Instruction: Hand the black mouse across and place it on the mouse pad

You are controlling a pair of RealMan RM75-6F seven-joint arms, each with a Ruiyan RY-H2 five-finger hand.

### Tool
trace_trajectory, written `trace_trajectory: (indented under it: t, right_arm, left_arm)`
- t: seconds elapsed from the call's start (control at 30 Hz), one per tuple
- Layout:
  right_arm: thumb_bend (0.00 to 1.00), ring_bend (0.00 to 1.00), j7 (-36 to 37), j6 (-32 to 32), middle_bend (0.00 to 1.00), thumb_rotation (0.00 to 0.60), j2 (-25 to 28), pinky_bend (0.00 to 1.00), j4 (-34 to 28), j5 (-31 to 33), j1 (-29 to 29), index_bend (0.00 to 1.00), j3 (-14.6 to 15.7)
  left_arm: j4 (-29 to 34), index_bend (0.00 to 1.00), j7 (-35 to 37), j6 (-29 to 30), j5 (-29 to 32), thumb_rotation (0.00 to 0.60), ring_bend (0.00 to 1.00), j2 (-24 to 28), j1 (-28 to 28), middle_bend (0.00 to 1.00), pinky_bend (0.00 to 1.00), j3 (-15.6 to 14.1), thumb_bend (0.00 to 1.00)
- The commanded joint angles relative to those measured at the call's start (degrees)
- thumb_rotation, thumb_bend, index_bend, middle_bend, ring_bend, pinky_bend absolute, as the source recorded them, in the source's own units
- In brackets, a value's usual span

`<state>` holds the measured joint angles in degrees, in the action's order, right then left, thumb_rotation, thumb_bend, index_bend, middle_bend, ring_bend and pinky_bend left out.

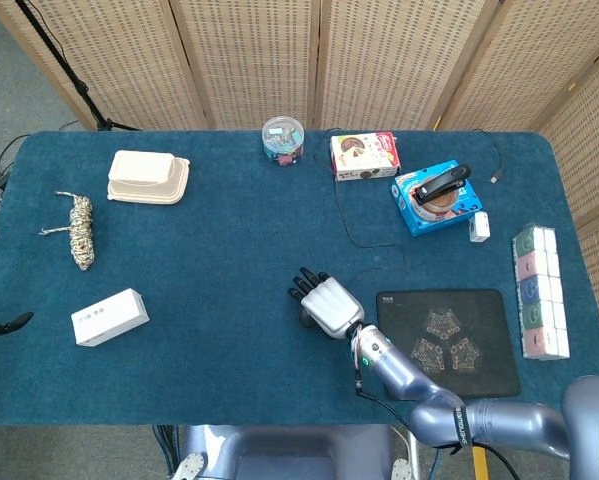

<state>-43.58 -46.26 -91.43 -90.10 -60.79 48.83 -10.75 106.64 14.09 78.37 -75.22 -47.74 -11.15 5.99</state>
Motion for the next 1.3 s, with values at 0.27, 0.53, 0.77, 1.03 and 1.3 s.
trace_trajectory:
  t: [0.27,0.53,0.77,1.03,1.3]
  right_arm:
    - [0.14,0.16,0.8,-0.5,0.25,0.600,-2.1,0.32,3.3,1.9,2.4,0.29,1.5]
    - [0.19,0.24,3.3,-1.5,0.36,0.600,-4.2,0.40,6.3,0.3,3.1,0.42,2.5]
    - [0.30,0.29,6.1,-2.5,0.42,0.600,-4.9,0.44,8.0,-2.4,3.0,0.49,3.2]
    - [0.37,0.31,8.8,-4.6,0.44,0.600,-3.8,0.46,7.9,-7.3,2.3,0.51,4.7]
    - [0.38,0.31,11.4,-8.2,0.44,0.600,3.0,0.46,3.9,-16.5,0.6,0.52,7.9]
  left_arm:
    - [-1.0,0.00,2.4,-0.9,0.2,0.600,0.00,0.7,0.4,0.00,0.00,0.6,0.09]
    - [-1.6,0.00,4.2,-1.0,-0.3,0.600,0.00,1.0,0.9,0.00,0.00,0.8,0.09]
    - [-1.8,0.00,5.1,-1.3,-0.9,0.600,0.00,1.2,1.1,0.00,0.00,0.8,0.09]
    - [-1.8,0.00,4.9,-1.6,-1.1,0.600,0.00,1.1,1.1,0.00,0.00,0.9,0.09]
    - [-1.5,0.00,3.8,-1.9,-1.0,0.600,0.00,0.8,1.0,0.00,0.00,1.0,0.09]
